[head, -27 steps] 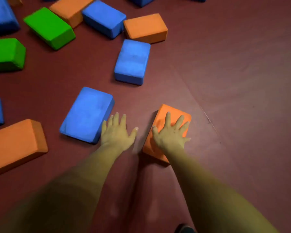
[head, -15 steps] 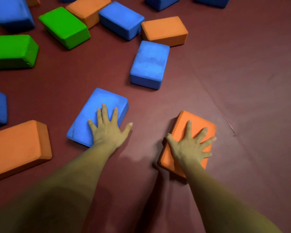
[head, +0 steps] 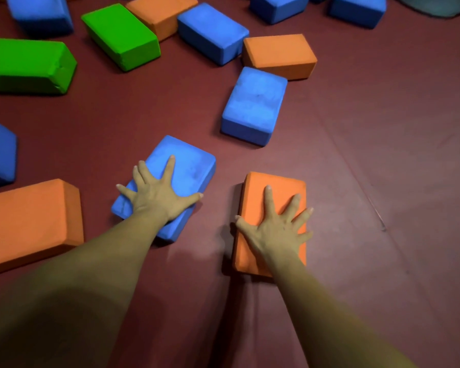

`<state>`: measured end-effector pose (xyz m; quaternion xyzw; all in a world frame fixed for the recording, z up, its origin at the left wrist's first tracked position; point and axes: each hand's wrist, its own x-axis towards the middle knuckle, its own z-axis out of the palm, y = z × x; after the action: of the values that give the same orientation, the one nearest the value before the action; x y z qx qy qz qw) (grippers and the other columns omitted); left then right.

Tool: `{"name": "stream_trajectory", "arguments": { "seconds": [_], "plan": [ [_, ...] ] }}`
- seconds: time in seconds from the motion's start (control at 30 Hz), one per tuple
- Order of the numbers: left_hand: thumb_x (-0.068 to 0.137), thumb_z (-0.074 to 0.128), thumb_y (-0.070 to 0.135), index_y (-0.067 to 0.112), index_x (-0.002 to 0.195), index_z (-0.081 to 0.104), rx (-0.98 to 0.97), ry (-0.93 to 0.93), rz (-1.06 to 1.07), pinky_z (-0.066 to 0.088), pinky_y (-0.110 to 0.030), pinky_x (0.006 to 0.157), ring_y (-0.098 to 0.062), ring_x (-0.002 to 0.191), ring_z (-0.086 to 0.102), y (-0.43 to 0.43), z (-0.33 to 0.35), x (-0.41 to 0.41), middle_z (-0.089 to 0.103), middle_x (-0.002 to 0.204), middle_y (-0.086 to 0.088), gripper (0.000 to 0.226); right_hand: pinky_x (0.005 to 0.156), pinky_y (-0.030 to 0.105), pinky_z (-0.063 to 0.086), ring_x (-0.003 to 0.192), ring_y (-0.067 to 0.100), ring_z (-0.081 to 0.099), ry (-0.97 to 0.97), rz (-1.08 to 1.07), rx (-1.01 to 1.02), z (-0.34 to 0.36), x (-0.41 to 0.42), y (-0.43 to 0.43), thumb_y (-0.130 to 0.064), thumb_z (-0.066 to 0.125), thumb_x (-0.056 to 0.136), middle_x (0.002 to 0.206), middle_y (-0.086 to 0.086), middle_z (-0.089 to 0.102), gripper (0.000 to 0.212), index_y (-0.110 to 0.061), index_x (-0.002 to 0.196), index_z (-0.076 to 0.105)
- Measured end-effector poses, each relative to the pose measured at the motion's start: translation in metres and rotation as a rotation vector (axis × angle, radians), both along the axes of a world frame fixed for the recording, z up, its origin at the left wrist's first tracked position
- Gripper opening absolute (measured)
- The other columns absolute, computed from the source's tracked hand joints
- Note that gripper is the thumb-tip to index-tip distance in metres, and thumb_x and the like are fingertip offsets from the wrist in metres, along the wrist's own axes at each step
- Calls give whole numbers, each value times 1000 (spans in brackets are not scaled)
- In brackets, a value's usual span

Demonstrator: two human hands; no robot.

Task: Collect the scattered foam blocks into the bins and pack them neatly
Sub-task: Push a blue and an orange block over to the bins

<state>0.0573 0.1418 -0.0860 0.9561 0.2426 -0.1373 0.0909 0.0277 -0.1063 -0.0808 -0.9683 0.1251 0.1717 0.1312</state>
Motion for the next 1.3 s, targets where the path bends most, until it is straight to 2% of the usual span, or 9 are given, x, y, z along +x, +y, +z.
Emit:
{"name": "stream_trajectory", "arguments": {
  "seconds": [0.13, 0.27, 0.37, 0.6, 0.97, 1.13, 1.3],
  "plan": [
    [51, 55, 99, 53, 153, 8, -19, -16, 41, 25, -65, 111, -36, 140, 21, -7, 9, -9, 19, 150, -19, 121, 109, 72, 20, 148, 51, -2, 13, 8, 1, 10, 1, -3, -90, 46, 66, 166, 12, -8, 106, -55, 154, -1],
    [53, 57, 97, 56, 153, 9, -110, 39, 127, 25, -61, 112, -35, 138, 25, -18, 40, -19, 24, 147, -16, 118, 111, 70, 21, 148, 49, 5, 49, -20, 35, 37, -2, -10, -91, 47, 66, 167, 10, -2, 106, -52, 156, 6],
    [52, 60, 96, 56, 153, 9, -159, 47, 155, 23, -60, 114, -35, 139, 25, -28, 87, -20, 24, 147, -16, 120, 112, 69, 21, 149, 48, 8, 80, -45, 67, 85, -1, -16, -92, 48, 67, 168, 6, -2, 107, -50, 157, 9],
    [56, 60, 95, 54, 155, 11, -270, 55, 182, 26, -56, 113, -35, 140, 27, -49, 267, -25, 29, 144, -14, 118, 114, 68, 19, 150, 44, 7, 77, -72, 159, 271, 3, -24, -91, 49, 68, 169, 5, 0, 105, -51, 157, 11],
    [56, 57, 96, 54, 155, 7, -238, 79, 102, 24, -53, 112, -34, 138, 26, -29, 600, -8, 26, 145, -14, 118, 116, 67, 18, 151, 43, 7, 70, -83, 176, 598, 22, -9, -90, 50, 69, 170, -4, 0, 105, -50, 158, 10],
    [55, 56, 97, 53, 155, 8, -200, 69, 58, 25, -53, 112, -34, 139, 26, -30, 693, 27, 25, 146, -14, 120, 116, 67, 17, 151, 44, 8, 38, -99, 203, 690, 52, -4, -89, 50, 70, 170, -4, -1, 104, -50, 158, 11],
    [56, 59, 95, 50, 156, 11, -171, 50, 12, 23, -54, 112, -36, 138, 24, -57, 744, 96, 26, 146, -17, 120, 114, 68, 17, 150, 44, 8, 2, -142, 208, 734, 113, -30, -91, 48, 66, 170, -4, 1, 106, -51, 157, 12]
  ]
}}
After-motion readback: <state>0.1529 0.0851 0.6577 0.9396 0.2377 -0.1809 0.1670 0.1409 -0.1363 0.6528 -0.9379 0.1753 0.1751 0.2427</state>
